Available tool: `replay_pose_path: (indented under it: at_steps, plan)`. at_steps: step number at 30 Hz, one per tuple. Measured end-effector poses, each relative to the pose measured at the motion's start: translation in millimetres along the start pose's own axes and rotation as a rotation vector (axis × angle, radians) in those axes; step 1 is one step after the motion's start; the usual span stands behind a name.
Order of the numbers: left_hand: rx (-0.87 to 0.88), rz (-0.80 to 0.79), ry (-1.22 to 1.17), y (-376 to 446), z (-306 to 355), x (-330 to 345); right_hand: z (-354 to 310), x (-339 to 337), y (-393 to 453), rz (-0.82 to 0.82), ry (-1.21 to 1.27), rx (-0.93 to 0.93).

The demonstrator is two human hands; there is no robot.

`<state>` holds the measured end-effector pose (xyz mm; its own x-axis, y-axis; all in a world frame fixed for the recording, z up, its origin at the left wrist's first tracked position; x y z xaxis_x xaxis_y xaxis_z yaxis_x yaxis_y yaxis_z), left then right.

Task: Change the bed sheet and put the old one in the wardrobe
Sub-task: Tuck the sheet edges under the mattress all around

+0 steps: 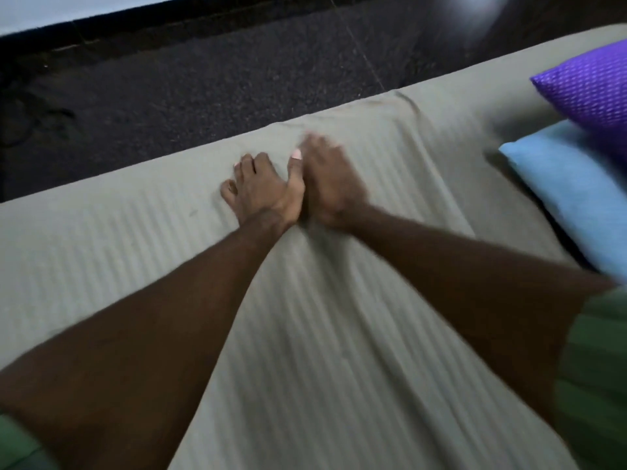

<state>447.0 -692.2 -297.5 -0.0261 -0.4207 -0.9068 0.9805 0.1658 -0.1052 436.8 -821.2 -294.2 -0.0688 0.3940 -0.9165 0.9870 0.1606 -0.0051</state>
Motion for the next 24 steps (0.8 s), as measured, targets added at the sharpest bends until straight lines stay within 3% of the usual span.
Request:
replay_pose_path:
  at_steps: [3,5,9,12,14,18,20,22,24]
  plan:
    - [0.157,0.154,-0.066,-18,22,-13,-53,34,-37,-0.102,0.179,-0.192]
    - [0.234,0.113,-0.084,-38,27,0,-20,25,-51,-0.051,0.074,-0.203]
    - [0.296,-0.002,-0.125,-75,20,29,128,-29,-62,0.113,-0.177,0.118]
    - [0.322,-0.018,-0.165,-96,11,29,181,-54,-72,0.140,-0.139,0.366]
    - [0.321,0.004,-0.200,-107,11,22,149,-51,-85,0.156,-0.055,0.375]
    - [0.246,0.029,-0.322,-130,32,10,-7,3,-156,-0.017,0.293,0.003]
    - [0.263,0.016,-0.322,-144,44,11,-48,23,-192,-0.058,0.363,-0.121]
    - [0.279,-0.017,-0.276,-156,46,20,-29,26,-207,-0.071,0.182,-0.175]
    - [0.252,-0.070,-0.203,-169,31,37,30,15,-218,-0.053,-0.006,-0.112]
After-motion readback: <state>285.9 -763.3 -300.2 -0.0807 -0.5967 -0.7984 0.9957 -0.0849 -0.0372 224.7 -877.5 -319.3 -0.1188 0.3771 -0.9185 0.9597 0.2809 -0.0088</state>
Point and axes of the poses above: each hand's wrist, its own y-axis towards the middle knuckle, its own x-axis out of the palm, z = x × y, the point moved 9 cm from there along y, towards the middle knuckle, and after that the axes turned 3 degrees about y, right-handed, at the moved point
